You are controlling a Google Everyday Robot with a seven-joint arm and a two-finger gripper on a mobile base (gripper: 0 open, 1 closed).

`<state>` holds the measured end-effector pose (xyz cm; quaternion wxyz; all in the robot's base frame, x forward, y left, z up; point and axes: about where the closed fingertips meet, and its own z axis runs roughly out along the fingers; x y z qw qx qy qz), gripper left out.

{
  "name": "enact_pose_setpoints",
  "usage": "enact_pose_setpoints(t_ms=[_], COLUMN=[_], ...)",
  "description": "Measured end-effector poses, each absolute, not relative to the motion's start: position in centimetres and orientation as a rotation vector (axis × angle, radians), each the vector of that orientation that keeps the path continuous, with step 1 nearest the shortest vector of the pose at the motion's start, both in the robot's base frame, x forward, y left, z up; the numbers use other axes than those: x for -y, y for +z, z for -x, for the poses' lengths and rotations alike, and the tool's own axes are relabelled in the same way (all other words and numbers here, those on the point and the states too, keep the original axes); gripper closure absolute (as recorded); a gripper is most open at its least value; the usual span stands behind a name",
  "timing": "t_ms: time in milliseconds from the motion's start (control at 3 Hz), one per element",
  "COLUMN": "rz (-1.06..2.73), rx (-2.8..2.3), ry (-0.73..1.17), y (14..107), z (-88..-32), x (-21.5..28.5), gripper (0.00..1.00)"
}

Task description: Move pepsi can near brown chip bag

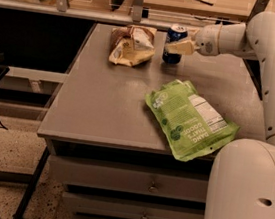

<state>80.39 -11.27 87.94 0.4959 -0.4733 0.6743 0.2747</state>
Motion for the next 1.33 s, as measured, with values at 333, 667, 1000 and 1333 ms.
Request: enact_pose_setpoints(t_ms=[333,667,1000,1333], rz=[1.149,1.151,1.158,1.16], rx=[-1.641,-1.644,-1.663,-1.676], ry=[0.704,0.743,0.758,0.767], y=[87.8,87.6,87.2,87.0], z=[-80.1,-79.7,-79.5,-79.4], x=[10.6,10.0,9.6,9.5], gripper=[0.82,0.59,0.36,0.12])
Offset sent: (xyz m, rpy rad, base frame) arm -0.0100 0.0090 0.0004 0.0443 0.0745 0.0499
